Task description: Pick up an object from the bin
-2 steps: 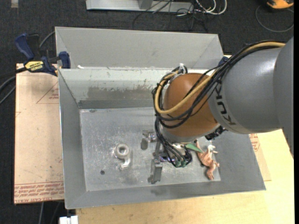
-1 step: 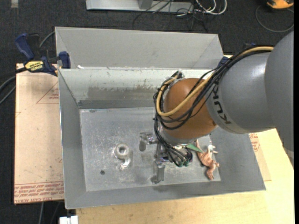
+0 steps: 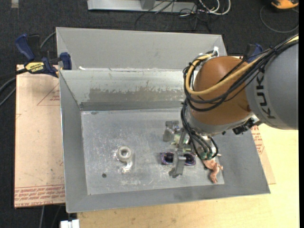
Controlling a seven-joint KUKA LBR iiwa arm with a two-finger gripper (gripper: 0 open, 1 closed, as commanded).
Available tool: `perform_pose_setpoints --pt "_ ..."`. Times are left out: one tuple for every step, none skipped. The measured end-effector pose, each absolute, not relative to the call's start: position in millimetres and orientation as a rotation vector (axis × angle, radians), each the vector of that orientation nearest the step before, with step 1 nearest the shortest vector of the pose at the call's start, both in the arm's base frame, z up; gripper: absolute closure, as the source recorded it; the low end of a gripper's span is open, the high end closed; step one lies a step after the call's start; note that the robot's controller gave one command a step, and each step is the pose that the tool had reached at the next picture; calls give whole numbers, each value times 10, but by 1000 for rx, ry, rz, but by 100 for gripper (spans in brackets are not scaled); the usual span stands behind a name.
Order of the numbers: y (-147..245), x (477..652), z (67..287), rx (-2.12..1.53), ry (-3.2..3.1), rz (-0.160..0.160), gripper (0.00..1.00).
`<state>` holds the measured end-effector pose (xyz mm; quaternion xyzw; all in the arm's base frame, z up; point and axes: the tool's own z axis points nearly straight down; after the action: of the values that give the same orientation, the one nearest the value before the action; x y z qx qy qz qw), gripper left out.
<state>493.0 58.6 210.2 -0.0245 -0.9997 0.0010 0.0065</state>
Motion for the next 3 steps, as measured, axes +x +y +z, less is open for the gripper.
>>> perform_pose_setpoints --pt "316 4969 2316 387 -3116 -1 0" --pt "277 4958 1463 645 -3054 -6 0" --pt "340 5157 1415 713 -3060 -3 0"
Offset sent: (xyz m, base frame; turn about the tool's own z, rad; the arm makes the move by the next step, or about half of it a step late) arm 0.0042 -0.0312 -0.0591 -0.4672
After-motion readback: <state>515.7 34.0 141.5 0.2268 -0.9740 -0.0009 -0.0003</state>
